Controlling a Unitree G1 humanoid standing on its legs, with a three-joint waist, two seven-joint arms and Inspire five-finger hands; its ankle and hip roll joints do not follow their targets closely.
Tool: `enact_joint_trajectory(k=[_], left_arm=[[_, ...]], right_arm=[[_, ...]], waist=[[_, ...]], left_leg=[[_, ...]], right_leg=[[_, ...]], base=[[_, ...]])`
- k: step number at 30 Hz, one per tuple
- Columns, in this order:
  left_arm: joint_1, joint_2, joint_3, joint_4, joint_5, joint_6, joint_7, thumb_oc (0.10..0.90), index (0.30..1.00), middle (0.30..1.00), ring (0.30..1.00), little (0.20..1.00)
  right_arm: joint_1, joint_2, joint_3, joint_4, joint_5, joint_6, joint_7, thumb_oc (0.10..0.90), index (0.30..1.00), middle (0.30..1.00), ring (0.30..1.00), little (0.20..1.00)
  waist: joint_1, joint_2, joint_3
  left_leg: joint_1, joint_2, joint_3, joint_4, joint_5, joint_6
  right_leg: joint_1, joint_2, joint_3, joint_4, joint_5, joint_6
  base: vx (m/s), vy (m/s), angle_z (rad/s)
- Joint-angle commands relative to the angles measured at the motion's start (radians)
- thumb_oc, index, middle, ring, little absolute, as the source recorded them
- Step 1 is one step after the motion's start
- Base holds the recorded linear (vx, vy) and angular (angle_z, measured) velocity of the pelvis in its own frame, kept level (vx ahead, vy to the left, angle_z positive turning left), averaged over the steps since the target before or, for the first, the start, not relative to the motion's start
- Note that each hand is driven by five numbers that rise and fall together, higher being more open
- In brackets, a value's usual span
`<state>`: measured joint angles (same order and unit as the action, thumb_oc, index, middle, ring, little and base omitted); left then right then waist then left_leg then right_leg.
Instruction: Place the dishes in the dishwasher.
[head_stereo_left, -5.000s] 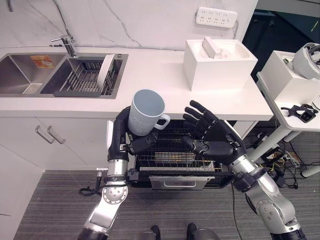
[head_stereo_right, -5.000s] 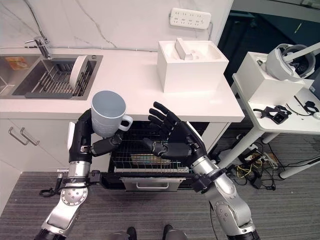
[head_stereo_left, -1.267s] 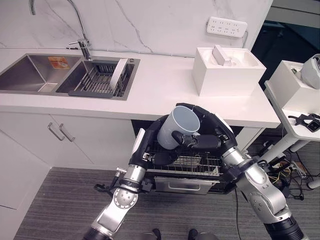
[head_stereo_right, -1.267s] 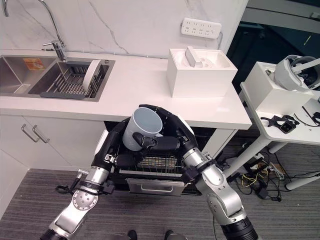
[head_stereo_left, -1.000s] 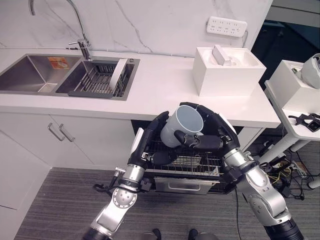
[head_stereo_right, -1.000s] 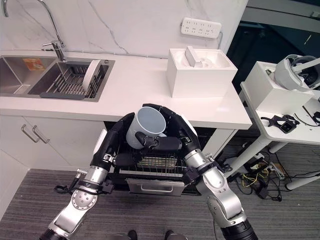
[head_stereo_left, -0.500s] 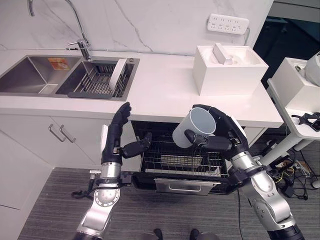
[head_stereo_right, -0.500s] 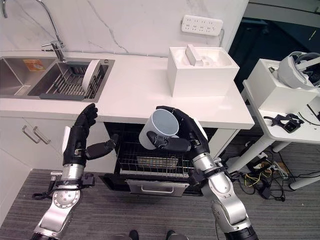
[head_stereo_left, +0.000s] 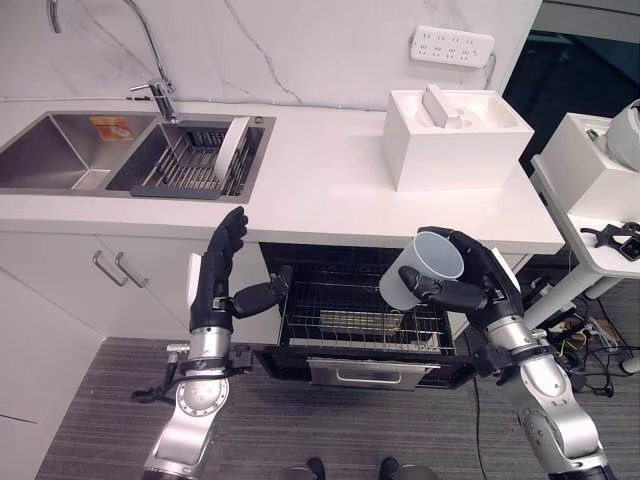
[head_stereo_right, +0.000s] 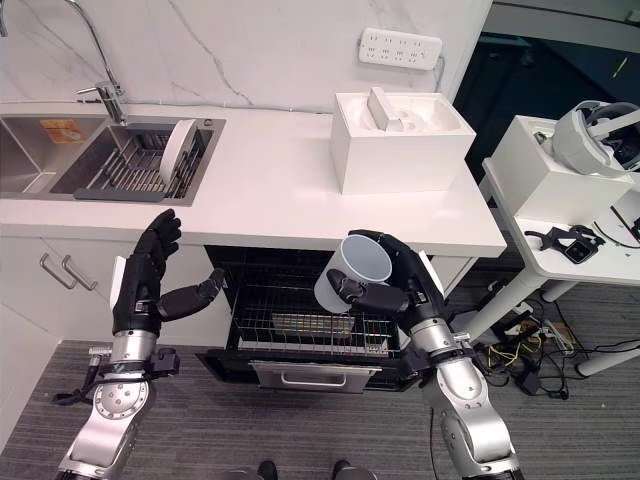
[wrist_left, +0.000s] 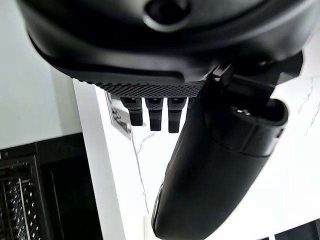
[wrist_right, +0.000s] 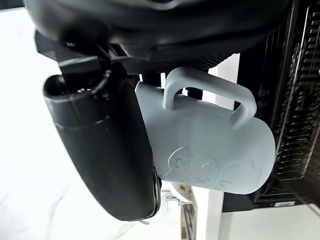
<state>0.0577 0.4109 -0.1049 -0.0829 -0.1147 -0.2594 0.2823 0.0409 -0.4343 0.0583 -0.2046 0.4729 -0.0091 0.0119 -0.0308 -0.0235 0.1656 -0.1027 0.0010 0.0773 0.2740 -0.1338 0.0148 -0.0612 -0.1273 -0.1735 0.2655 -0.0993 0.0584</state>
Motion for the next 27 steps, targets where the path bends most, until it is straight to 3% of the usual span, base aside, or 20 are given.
enact_joint_trajectory(k=[1,6,11,14,17,27], left_arm=[[-0.086,0.037,0.025,-0.095,-0.037,-0.048,-0.068,0.800,0.900,0.900,0.900,0.900],[-0.065,0.076,0.000,-0.111,-0.085,0.065,-0.294,0.800,0.900,0.900,0.900,0.900],[-0.067,0.150,-0.041,-0.127,-0.043,0.169,-0.506,0.800,0.900,0.900,0.900,0.900],[-0.075,0.216,-0.075,-0.125,-0.039,0.268,-0.632,0.800,0.900,0.900,0.900,0.900],[-0.091,0.255,-0.102,-0.110,0.006,0.327,-0.677,0.800,0.900,0.900,0.900,0.900],[-0.253,0.352,-0.194,-0.014,0.255,0.383,-0.706,0.800,0.900,0.900,0.900,0.900]], right_arm=[[-0.107,-0.003,-0.066,-0.073,-0.015,-0.109,-0.023,0.400,0.300,0.300,0.300,0.300],[-0.090,-0.017,-0.085,-0.058,-0.021,-0.088,-0.032,0.400,0.300,0.300,0.300,0.300],[-0.111,-0.055,-0.098,-0.033,-0.002,-0.093,-0.038,0.400,0.300,0.300,0.300,0.300],[-0.133,-0.085,-0.097,-0.020,0.011,-0.093,-0.036,0.400,0.300,0.300,0.300,0.300],[-0.147,-0.106,-0.088,-0.014,0.019,-0.091,-0.033,0.400,0.300,0.300,0.300,0.300],[-0.203,-0.165,-0.048,0.023,0.040,-0.075,0.012,0.400,0.300,0.300,0.300,0.300]], waist=[[-0.009,0.011,0.000],[-0.015,0.026,0.019],[-0.020,0.055,0.037],[-0.024,0.070,0.039],[-0.029,0.077,0.034],[-0.048,0.086,0.019]], left_leg=[[0.069,0.134,0.060,0.026,-0.139,-0.036],[0.048,0.135,0.054,0.026,-0.128,-0.038],[0.025,0.138,0.058,0.026,-0.112,-0.043],[0.021,0.140,0.066,0.026,-0.108,-0.045],[0.025,0.141,0.072,0.026,-0.105,-0.047],[0.045,0.149,0.091,0.026,-0.104,-0.054]], right_leg=[[-0.013,-0.001,0.052,0.035,-0.118,0.052],[-0.027,-0.001,0.054,0.035,-0.113,0.053],[-0.047,-0.013,0.038,0.035,-0.106,0.058],[-0.052,-0.020,0.032,0.035,-0.103,0.061],[-0.050,-0.023,0.030,0.035,-0.104,0.064],[-0.036,-0.027,0.032,0.035,-0.112,0.068]], base=[[-0.01,-0.047,0.01],[0.00,-0.024,0.01],[-0.03,0.030,0.01],[-0.03,0.056,0.04],[0.02,0.054,-0.03],[0.04,0.043,-0.07]])
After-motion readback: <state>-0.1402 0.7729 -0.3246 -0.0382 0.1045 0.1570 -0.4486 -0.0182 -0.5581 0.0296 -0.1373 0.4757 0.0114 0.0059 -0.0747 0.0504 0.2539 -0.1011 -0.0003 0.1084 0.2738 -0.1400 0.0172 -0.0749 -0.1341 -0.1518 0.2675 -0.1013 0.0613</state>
